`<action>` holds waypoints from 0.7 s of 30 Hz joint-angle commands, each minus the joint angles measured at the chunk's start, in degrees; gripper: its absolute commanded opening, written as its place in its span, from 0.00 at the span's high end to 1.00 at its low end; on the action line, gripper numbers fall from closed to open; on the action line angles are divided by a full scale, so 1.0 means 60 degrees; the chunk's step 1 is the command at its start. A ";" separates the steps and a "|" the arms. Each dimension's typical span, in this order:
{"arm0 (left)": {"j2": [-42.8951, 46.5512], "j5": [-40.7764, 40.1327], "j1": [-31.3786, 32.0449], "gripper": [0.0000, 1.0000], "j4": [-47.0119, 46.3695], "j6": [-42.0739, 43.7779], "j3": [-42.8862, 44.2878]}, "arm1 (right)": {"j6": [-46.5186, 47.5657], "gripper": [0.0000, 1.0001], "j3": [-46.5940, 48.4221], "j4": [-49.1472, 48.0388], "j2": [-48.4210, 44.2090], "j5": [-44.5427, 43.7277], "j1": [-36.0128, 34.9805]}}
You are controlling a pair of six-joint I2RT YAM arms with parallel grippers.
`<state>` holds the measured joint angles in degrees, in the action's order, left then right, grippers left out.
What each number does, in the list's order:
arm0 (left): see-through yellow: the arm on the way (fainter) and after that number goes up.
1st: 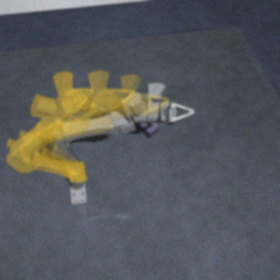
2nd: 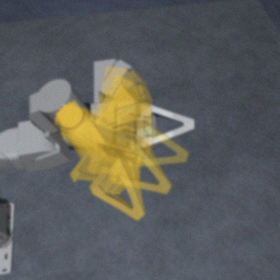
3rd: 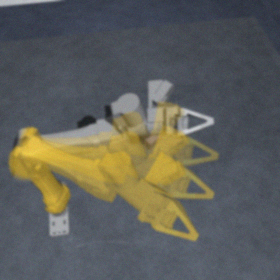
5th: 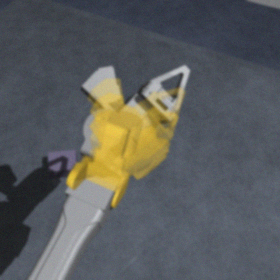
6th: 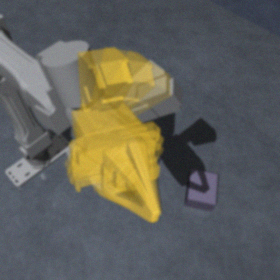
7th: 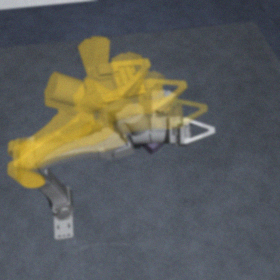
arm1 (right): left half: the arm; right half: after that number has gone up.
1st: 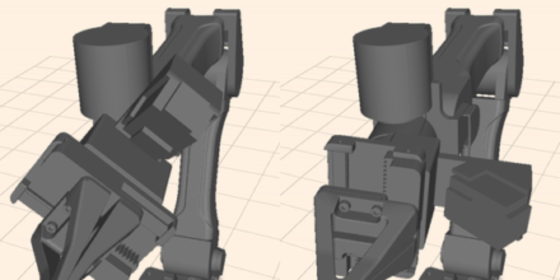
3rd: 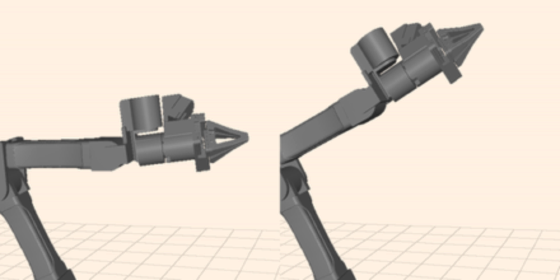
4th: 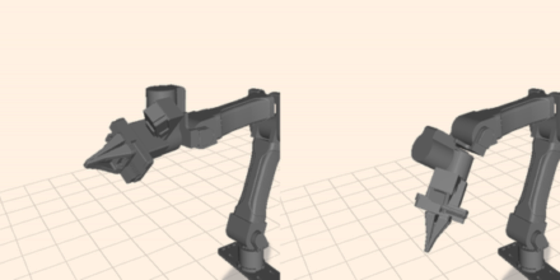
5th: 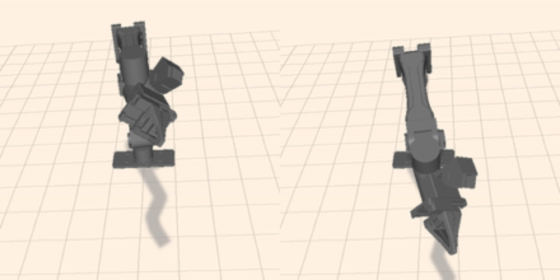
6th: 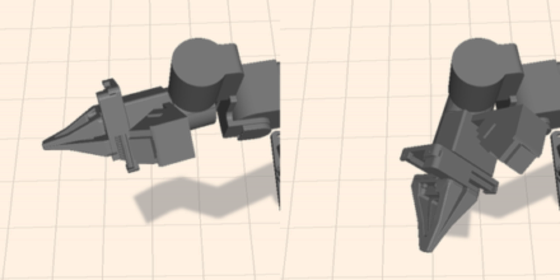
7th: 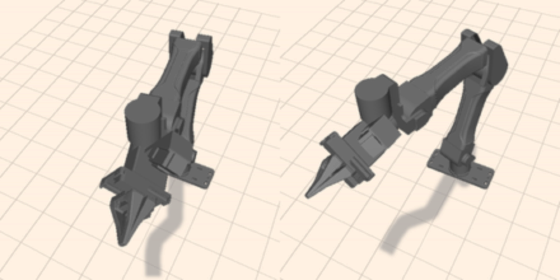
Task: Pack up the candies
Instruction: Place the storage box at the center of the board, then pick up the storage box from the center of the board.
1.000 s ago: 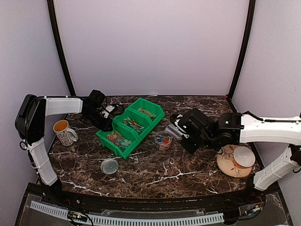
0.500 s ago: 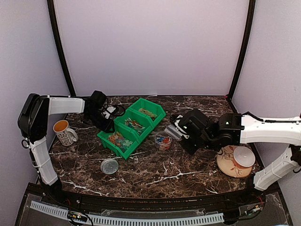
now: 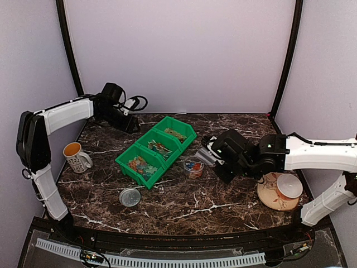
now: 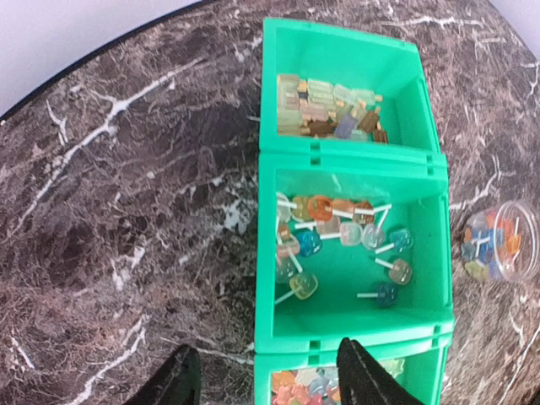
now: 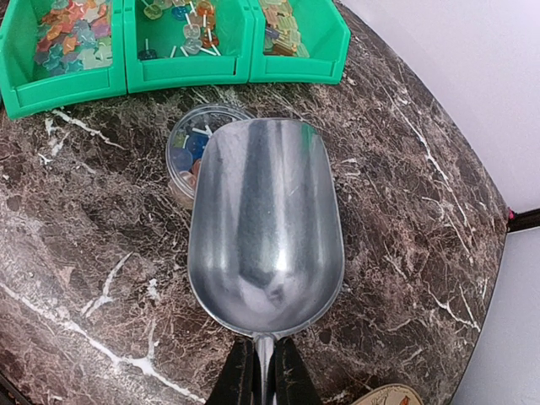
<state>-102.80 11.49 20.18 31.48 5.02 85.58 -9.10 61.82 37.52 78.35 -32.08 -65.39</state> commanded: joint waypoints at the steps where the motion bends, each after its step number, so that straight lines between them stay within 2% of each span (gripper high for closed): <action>1: -0.0851 -0.0243 -0.0008 0.42 0.0792 -0.0620 0.1488 | -0.0178 1.00 0.0332 0.0053 0.0074 -0.0130 -0.0144; 8: -0.2752 -0.0328 0.0101 0.42 0.1319 -0.0746 0.3205 | -0.0390 1.00 0.0390 0.0312 -0.0067 -0.0171 -0.0218; 15: -0.3533 -0.0401 0.0255 0.43 0.1390 -0.0896 0.3498 | -0.0559 1.00 0.0360 0.0407 -0.0112 -0.0212 -0.0262; 19: -0.3777 -0.0607 0.0282 0.48 0.1414 -0.0898 0.3491 | -0.0556 1.00 0.0380 0.0331 -0.0004 -0.0192 -0.0277; 21: -0.3871 -0.0616 0.0283 0.54 0.1433 -0.0880 0.3455 | -0.0563 1.00 0.0415 0.0325 0.0085 -0.0177 -0.0284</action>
<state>-125.69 8.84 21.67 38.20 0.01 104.90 -11.46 62.37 40.34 78.56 -32.18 -66.43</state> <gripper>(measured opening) 0.503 0.074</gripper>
